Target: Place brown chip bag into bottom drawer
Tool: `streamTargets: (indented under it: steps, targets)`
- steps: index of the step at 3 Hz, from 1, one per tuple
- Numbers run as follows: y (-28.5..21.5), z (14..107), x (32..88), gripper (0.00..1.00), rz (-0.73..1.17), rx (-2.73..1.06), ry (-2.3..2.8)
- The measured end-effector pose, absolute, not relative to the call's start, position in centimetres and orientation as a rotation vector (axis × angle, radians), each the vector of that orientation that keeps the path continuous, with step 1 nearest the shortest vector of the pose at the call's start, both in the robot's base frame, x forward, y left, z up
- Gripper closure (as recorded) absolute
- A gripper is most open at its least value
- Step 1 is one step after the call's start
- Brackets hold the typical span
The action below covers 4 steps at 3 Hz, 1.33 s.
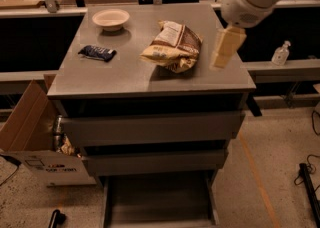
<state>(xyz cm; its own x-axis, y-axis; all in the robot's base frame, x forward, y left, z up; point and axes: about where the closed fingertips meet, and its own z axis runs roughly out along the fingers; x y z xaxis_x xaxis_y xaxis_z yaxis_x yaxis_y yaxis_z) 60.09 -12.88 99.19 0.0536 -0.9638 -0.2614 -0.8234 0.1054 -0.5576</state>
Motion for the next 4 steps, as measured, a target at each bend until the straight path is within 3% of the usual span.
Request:
streamTargets:
  steps: [2,3,4]
  targets:
    - [-8.0,96.5,68.0,0.0,-0.324,-1.739,1.71]
    - [-5.9,94.3,69.5,0.0,-0.265,-1.748,1.717]
    - [-3.7,91.9,70.3,0.07,-0.209,-1.766,1.732]
